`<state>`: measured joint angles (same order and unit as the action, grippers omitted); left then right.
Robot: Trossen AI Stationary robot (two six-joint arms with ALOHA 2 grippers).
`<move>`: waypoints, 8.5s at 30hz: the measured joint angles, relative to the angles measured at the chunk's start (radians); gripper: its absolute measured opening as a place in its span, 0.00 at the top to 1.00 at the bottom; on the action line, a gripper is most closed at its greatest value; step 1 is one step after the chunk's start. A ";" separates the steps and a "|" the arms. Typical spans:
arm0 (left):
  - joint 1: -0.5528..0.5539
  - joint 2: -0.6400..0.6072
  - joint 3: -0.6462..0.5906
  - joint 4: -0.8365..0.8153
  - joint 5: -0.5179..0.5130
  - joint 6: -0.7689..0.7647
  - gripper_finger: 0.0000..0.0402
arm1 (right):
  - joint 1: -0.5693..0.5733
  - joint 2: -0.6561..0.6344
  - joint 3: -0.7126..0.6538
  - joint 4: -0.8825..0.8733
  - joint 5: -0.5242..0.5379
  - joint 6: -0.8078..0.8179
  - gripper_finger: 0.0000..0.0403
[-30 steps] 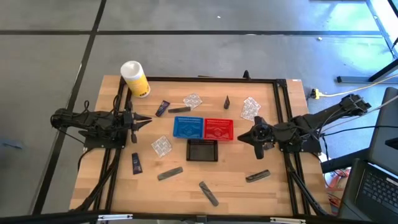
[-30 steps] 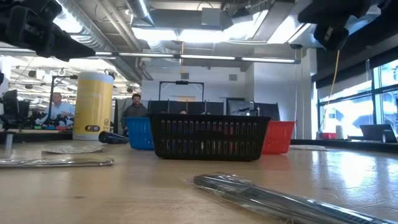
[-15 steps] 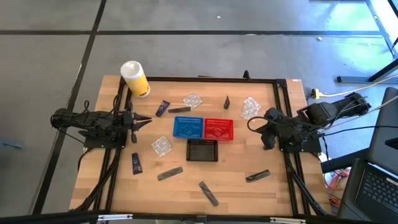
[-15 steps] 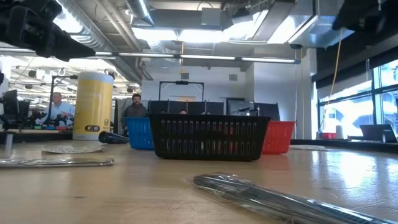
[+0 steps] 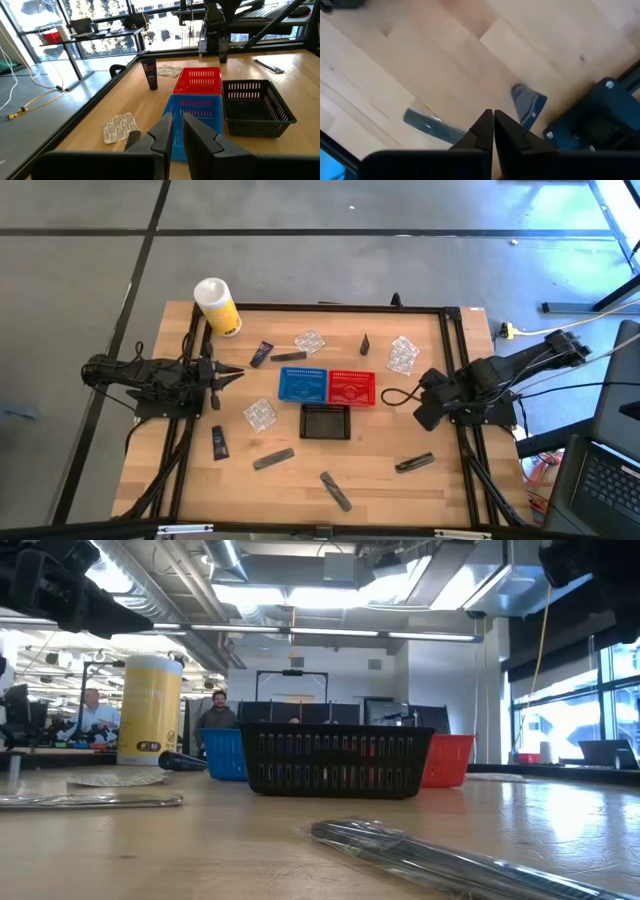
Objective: Pick & Place Travel size toiletries
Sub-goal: Put the blue shaver cream into the red bin, then put the white bandage into the black bin
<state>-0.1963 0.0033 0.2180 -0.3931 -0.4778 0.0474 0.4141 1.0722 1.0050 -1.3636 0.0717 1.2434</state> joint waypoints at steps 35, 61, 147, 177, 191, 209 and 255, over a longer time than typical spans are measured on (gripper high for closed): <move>0.000 0.000 0.000 0.000 0.000 0.000 0.91 | 0.084 0.029 -0.171 0.019 0.021 0.141 0.56; 0.000 0.000 0.000 0.000 0.000 0.000 0.91 | 0.084 0.029 -0.260 0.026 -0.012 0.190 0.63; 0.000 0.000 0.000 0.000 0.000 0.000 0.91 | -0.471 0.288 0.140 0.535 -0.069 -0.830 1.00; 0.000 0.000 0.000 0.000 0.000 0.000 0.91 | -0.544 0.686 0.389 0.469 -0.114 -1.005 1.00; 0.000 0.000 0.000 0.000 0.000 0.000 0.91 | -0.551 0.753 0.389 0.501 -0.108 -1.017 1.00; 0.000 0.000 0.000 0.000 0.000 0.000 0.91 | -0.553 0.767 0.390 0.495 -0.091 -1.020 0.91; 0.000 0.000 0.000 0.000 0.000 0.000 0.91 | -0.621 0.729 0.388 0.490 0.113 -1.043 0.79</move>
<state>-0.1966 0.0033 0.2183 -0.3931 -0.4778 0.0475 -0.2072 1.8017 1.3933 -0.8731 0.1849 0.2007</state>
